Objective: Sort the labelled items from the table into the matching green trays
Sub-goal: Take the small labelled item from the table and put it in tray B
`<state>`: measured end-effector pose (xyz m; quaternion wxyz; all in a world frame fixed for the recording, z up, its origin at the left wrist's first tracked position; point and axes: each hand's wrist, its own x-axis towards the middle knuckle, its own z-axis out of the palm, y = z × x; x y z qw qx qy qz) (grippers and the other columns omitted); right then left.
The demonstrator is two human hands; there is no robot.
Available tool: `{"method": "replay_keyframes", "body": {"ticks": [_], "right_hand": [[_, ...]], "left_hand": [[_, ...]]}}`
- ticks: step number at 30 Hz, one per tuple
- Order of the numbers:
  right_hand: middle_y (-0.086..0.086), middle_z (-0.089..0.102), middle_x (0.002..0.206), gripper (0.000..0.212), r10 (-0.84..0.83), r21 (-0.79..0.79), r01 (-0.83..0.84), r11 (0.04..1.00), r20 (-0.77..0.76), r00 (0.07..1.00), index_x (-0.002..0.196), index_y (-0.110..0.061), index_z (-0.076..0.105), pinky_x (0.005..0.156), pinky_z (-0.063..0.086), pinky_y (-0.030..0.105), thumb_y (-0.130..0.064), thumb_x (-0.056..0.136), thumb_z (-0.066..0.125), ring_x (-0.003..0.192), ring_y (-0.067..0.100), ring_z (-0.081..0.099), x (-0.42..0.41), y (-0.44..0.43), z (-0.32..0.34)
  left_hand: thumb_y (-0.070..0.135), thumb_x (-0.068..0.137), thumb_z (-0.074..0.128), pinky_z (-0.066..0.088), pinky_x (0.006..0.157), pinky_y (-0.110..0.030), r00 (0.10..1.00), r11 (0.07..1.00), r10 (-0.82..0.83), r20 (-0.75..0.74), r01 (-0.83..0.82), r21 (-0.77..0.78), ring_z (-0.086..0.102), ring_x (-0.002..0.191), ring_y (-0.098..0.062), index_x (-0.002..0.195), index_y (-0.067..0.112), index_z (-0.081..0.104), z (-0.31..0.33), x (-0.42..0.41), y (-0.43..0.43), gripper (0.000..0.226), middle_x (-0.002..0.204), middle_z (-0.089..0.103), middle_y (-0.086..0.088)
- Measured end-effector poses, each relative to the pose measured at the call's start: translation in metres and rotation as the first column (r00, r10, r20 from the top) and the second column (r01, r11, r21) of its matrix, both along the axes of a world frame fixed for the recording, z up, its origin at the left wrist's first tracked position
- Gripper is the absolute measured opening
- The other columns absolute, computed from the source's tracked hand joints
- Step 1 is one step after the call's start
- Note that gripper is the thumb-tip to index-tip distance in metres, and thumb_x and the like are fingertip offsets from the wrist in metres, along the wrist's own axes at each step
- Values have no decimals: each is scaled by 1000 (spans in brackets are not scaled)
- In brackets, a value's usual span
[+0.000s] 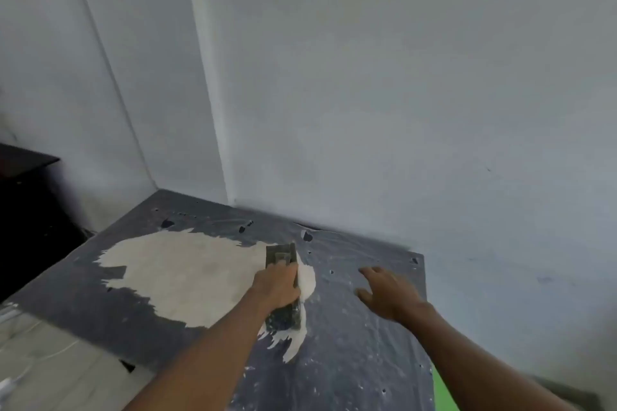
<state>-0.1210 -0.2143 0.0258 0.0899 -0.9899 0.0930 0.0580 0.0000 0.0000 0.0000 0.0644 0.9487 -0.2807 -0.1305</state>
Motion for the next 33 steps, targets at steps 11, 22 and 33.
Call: {"method": "replay_keyframes", "body": {"ticks": [11, 22, 33], "right_hand": [[8, 48, 139, 51, -8, 79, 20, 997, -150, 989, 139, -22, 35, 98, 45, 44, -47, 95, 43, 119, 27, 52, 66, 27, -81], [7, 50, 139, 48, -76, 163, 98, 982, -140, 987, 138, -22, 38, 98, 45, 42, -44, 96, 43, 121, 25, 51, 118, 37, -109], [11, 29, 152, 60, -80, 170, 61, 984, 105, 991, 144, -20, 22, 101, 41, 43, -21, 93, 53, 131, 29, 38, 108, 12, -83]], "left_hand": [[42, 95, 48, 48, 96, -47, 993, 996, 80, -92, -76, 49, 51, 122, -34, 141, 21, 35, -68, 60, -8, 52, 144, 42, -12], [31, 93, 60, 56, 91, -37, 995, 991, 94, -35, -97, -95, 47, 120, -29, 134, 25, 45, -105, 102, -21, 44, 143, 31, -13], [22, 93, 51, 49, 68, -22, 915, 851, -103, -390, -121, -510, 60, 78, -4, 127, 31, 51, -62, 100, -54, 35, 111, 63, 11]]}}
